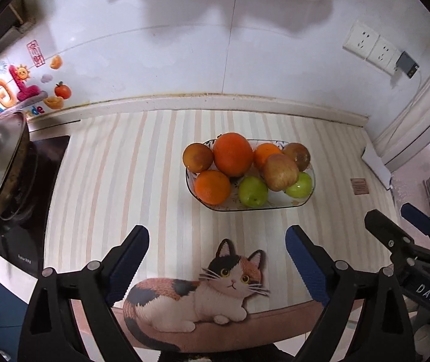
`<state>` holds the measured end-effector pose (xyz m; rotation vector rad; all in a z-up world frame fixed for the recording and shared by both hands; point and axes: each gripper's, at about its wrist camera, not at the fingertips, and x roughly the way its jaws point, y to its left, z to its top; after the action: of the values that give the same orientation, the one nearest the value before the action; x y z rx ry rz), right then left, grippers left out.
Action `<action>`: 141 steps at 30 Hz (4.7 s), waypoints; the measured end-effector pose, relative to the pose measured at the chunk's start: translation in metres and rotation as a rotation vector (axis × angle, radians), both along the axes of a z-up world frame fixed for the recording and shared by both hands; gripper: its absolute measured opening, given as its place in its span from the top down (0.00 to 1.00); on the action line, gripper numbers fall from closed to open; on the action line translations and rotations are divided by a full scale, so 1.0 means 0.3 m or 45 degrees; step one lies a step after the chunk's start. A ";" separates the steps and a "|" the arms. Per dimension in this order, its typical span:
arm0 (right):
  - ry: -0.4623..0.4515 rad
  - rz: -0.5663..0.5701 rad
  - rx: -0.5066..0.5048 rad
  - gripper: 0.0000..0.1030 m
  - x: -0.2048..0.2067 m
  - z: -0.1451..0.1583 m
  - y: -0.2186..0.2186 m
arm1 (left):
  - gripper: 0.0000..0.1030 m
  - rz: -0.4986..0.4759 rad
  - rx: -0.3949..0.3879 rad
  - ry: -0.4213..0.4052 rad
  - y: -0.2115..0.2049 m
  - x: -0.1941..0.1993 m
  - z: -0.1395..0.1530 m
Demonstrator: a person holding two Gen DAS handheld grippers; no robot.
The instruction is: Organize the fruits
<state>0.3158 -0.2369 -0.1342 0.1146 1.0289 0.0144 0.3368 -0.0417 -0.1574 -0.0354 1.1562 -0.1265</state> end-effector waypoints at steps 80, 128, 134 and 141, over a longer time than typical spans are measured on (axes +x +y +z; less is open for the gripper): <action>0.414 -0.634 0.362 0.71 -0.386 -0.694 -0.653 | 0.77 -0.828 0.171 0.465 -0.872 -0.272 -0.692; 0.152 0.114 0.259 0.71 0.354 -0.661 0.003 | 0.77 -0.073 0.003 0.080 -0.191 0.256 -0.546; 0.145 0.099 0.283 0.71 0.341 -0.655 -0.007 | 0.77 -0.018 -0.094 0.086 -0.146 0.265 -0.499; 0.157 0.058 0.340 0.71 0.348 -0.672 -0.025 | 0.77 0.010 -0.150 0.071 -0.125 0.375 -0.418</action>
<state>0.4203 -0.2445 -0.3357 0.3380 1.1489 0.1885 0.4492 -0.0792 -0.2827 -0.1484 1.2028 -0.1880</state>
